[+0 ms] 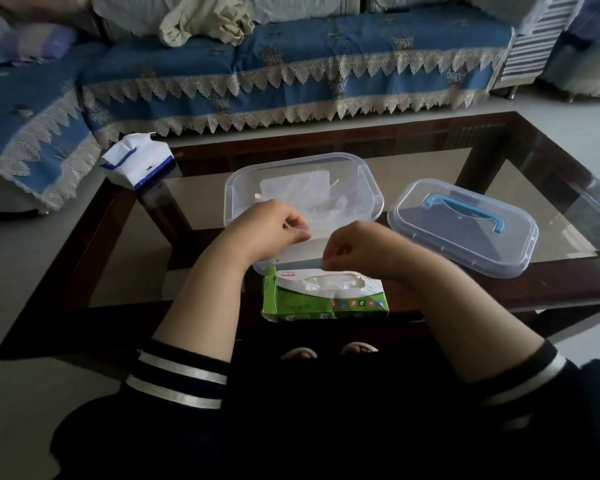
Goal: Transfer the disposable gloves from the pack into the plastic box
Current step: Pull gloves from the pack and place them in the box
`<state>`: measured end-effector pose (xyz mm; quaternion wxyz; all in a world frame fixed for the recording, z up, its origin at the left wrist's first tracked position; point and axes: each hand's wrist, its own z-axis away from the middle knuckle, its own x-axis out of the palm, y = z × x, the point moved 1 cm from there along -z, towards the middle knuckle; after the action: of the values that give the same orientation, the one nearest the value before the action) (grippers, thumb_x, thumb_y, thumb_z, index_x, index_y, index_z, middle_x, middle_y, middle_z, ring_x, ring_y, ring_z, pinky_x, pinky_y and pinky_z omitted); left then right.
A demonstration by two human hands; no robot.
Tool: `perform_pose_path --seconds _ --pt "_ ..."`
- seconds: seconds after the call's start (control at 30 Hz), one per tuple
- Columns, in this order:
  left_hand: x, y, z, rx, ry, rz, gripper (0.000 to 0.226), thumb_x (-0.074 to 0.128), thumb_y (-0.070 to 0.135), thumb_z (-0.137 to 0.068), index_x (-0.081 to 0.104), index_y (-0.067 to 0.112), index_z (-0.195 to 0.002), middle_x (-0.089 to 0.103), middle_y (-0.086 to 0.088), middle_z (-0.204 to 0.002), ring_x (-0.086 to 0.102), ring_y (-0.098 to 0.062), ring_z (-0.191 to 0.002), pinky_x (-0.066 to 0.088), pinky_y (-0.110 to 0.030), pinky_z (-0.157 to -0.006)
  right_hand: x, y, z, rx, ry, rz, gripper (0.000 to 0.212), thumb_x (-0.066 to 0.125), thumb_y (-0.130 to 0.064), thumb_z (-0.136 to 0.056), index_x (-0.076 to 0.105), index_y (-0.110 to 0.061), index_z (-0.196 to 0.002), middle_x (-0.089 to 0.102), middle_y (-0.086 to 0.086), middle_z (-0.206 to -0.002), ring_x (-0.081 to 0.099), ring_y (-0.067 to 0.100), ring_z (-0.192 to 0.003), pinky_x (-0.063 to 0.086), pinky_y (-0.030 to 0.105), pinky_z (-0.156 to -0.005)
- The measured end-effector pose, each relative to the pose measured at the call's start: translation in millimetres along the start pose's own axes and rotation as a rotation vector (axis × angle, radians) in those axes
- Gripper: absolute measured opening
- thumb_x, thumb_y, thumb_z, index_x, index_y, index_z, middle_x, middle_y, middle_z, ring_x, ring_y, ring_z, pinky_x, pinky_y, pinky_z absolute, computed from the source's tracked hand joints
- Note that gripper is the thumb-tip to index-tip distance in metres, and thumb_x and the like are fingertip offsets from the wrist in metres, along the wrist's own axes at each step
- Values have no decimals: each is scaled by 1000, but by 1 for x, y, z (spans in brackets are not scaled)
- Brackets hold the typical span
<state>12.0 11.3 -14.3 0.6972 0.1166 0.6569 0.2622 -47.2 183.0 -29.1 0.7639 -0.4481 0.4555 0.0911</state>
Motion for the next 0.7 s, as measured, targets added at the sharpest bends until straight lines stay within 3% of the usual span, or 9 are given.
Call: perform_pose_path --seconds 0.07,0.13,0.23,0.3,0.37,0.5,0.7 --pt "3 6 11 68 220 76 17 70 31 -87 70 23 -102 60 12 -99 56 -6 -88 42 -24 -74 16 5 -4 -5 23 50 23 74 -35 -81 70 -21 -99 62 -12 -92 59 7 -89 47 24 -83" --pt "8 14 24 128 280 174 11 73 30 -85 70 21 -91 62 13 -86 58 -4 -78 45 -21 -68 30 11 -10 -26 16 94 28 73 -41 -80 68 -25 -103 57 -6 -109 53 10 -100 45 30 -91" --pt "27 14 35 95 56 -67 12 72 32 -85 68 24 -94 67 7 -91 61 -11 -84 52 -31 -75 43 19 -14 -22 -20 121 24 73 -43 -78 68 -30 -97 54 -1 -116 51 18 -108 43 35 -94" --pt "44 6 36 48 -89 -331 32 71 40 -84 62 24 -110 64 2 -109 58 -17 -97 49 -34 -79 47 21 -14 -3 4 120 26 73 -43 -78 71 -29 -100 54 -1 -117 50 20 -109 43 36 -95" --pt "57 -3 36 23 -192 -413 53 72 48 -81 53 19 -122 56 -2 -121 52 -21 -113 46 -36 -89 49 21 -12 -13 48 122 23 72 -39 -81 72 -27 -101 53 -1 -119 48 20 -111 42 37 -96" --pt "66 -12 27 -3 -248 -417 75 72 54 -78 44 16 -137 48 -5 -134 39 -24 -126 38 -36 -102 53 20 -8 -1 109 169 18 70 -35 -84 74 -22 -96 51 -2 -114 46 20 -111 42 33 -89" --pt "70 -14 23 -33 -252 -407 76 74 54 -76 46 21 -139 47 -2 -136 36 -25 -126 36 -37 -105 61 18 -5 42 119 245 25 62 -32 -90 71 -27 -113 48 0 -118 39 22 -115 45 39 -91"
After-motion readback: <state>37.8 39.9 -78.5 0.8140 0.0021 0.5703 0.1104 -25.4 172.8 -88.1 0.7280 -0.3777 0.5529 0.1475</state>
